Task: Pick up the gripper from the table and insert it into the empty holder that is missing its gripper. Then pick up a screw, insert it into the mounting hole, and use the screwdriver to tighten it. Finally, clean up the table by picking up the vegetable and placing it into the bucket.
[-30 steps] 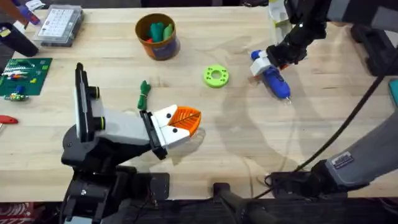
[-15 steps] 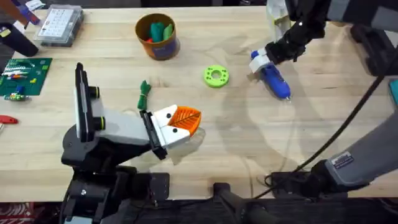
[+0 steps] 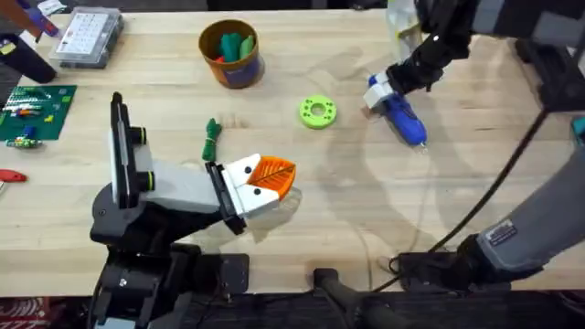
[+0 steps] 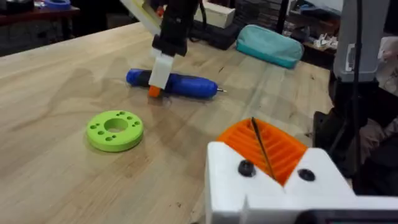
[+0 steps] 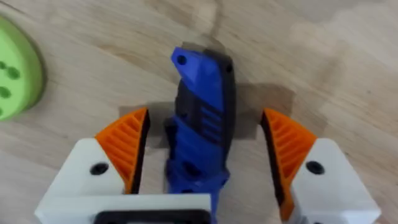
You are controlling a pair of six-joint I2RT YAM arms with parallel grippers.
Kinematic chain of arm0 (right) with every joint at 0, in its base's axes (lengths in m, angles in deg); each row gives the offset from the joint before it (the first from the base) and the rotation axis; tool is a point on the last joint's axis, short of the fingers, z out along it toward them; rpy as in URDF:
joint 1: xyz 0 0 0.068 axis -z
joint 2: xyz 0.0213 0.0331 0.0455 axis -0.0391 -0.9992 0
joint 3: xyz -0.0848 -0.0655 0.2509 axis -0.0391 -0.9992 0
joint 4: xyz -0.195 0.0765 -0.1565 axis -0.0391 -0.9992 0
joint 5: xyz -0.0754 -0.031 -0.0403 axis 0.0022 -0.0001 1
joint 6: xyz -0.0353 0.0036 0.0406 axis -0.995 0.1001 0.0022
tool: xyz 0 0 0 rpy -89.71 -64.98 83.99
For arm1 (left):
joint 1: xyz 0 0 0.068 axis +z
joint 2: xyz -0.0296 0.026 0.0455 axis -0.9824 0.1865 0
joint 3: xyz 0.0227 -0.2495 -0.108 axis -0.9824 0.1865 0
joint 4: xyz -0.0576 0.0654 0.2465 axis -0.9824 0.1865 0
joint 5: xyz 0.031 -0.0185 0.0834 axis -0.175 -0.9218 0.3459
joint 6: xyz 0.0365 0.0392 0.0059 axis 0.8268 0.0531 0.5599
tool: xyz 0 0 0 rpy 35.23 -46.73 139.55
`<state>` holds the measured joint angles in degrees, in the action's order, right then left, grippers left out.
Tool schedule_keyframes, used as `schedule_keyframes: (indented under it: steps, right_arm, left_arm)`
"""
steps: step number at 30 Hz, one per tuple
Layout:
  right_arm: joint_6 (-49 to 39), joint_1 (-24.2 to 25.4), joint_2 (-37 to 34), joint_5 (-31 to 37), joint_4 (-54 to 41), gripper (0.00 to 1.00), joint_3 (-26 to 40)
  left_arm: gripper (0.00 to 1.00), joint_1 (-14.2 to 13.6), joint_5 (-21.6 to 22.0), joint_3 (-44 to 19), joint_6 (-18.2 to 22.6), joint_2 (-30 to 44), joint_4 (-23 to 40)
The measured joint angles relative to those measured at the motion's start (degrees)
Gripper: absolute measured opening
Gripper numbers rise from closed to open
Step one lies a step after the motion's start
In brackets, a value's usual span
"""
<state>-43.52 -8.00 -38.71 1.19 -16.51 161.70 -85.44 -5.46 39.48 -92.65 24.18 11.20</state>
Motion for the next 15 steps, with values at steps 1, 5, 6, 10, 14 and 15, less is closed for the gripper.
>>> schedule_keyframes:
  steps: [1,5,6,10,14,15]
  right_arm:
    - [-0.1,0.0,-0.6,0.4,-0.1,0.996,0.2]
    - [-0.5,0.0,-1.0,0.5,-0.5,0.97,0.8]
    - [-0.8,0.0,-1.0,0.6,-0.3,0.921,0.8]
    - [-1.4,0.1,-1.0,0.8,0.3,0.486,0.8]
    - [-1.6,0.3,-1.2,1.0,0.4,0.167,0.8]
    - [-1.6,0.3,-1.3,1.0,0.3,0.108,0.8]
  left_arm:
    - [0.016,0.0,0.0,0.0,0.0,0.0,0.0]
    - [0.016,0.0,0.0,0.0,0.0,0.0,0.0]
    - [0.016,0.0,0.0,0.0,0.0,0.0,0.0]
    - [0.016,0.0,0.0,0.0,0.0,0.0,0.0]
    - [0.016,0.0,0.0,0.0,0.0,0.0,0.0]
    - [0.016,0.0,0.0,0.0,0.0,0.0,0.0]
